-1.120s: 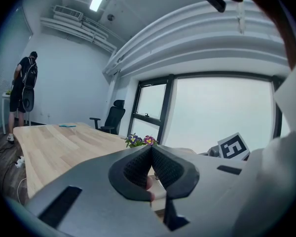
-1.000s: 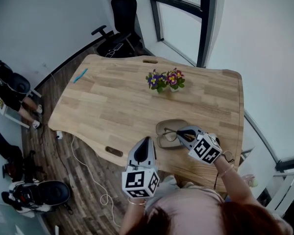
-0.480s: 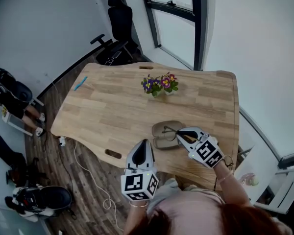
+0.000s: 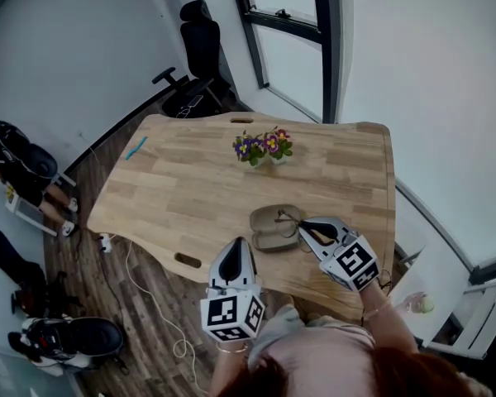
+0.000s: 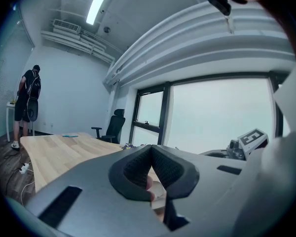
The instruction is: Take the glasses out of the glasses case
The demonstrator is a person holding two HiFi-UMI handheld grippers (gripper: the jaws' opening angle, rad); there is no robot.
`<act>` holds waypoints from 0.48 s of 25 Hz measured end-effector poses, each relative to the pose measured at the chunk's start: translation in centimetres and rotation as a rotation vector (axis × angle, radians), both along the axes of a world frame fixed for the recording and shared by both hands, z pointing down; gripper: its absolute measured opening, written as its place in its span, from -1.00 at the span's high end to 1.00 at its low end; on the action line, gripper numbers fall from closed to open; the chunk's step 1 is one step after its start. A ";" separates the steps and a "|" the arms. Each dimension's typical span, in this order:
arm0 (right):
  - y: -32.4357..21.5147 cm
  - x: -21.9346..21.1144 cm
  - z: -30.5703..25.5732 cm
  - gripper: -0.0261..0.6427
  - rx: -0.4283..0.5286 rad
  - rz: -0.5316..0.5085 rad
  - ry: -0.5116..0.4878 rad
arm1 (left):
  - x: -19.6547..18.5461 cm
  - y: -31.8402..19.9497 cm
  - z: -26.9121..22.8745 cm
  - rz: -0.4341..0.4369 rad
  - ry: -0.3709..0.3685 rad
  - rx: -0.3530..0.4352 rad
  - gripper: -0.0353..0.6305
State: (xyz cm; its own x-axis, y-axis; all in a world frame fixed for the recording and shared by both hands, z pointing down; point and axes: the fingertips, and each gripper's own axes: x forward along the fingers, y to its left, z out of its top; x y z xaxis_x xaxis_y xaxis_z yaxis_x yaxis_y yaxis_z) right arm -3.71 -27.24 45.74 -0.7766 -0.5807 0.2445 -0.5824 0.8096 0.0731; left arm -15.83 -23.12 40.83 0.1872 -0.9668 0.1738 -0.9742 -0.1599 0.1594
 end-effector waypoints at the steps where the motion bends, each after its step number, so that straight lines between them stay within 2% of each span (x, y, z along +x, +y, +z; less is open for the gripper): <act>1: 0.2 0.2 -0.4 0.89 0.005 0.006 -0.010 | 0.2 0.2 -0.2 0.001 -0.002 0.005 0.89; 12: 2.5 3.4 -4.1 0.89 0.049 0.021 -0.157 | 2.3 2.4 -2.0 0.001 0.000 0.050 0.89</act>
